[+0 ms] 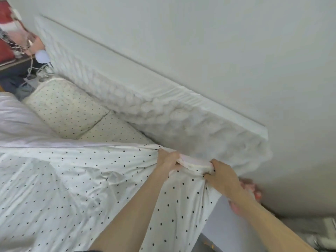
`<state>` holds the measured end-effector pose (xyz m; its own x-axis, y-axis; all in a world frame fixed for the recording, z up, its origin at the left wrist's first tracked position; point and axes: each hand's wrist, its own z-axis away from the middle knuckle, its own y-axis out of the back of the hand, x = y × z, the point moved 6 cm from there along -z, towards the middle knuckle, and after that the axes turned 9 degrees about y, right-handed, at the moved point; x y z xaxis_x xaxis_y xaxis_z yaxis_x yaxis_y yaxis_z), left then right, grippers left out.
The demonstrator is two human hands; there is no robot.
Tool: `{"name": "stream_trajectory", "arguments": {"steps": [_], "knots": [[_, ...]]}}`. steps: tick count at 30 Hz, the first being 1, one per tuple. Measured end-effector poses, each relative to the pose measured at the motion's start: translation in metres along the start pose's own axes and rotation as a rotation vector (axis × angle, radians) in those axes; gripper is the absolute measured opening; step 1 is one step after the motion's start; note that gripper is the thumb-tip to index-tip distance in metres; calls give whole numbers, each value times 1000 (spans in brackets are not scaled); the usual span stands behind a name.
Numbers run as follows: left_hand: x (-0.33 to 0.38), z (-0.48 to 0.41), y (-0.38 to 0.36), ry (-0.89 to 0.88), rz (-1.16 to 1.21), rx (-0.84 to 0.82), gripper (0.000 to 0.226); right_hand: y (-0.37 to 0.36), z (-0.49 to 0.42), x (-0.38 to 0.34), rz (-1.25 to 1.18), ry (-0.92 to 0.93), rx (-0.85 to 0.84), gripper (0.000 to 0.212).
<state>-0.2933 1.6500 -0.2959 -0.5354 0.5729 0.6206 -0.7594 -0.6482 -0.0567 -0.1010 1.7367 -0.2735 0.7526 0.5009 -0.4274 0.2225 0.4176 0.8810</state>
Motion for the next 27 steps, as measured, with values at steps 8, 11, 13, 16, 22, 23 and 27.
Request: {"name": "stream_trajectory", "arguments": {"steps": [8,11,13,16,22,23,27], "knots": [[-1,-94,17,-304,-1222,54,62,-111,-16,109,88,-534,-40,38],[-17,-137,39,-394,-1707,202,89,-158,-29,112,137,-512,-161,69],[-32,-161,47,-415,-1904,225,91,-186,-41,99,82,-362,-201,89],[-36,-181,43,-617,-2029,287,75,-223,-60,86,-186,-251,-194,103],[16,-196,25,-519,-1810,106,50,-213,-91,106,-256,-271,26,42],[24,-196,15,-553,-1822,108,52,-204,-91,114,-236,-276,83,35],[8,-189,-25,-762,-1845,140,57,-207,-70,149,-226,-441,105,36]]}}
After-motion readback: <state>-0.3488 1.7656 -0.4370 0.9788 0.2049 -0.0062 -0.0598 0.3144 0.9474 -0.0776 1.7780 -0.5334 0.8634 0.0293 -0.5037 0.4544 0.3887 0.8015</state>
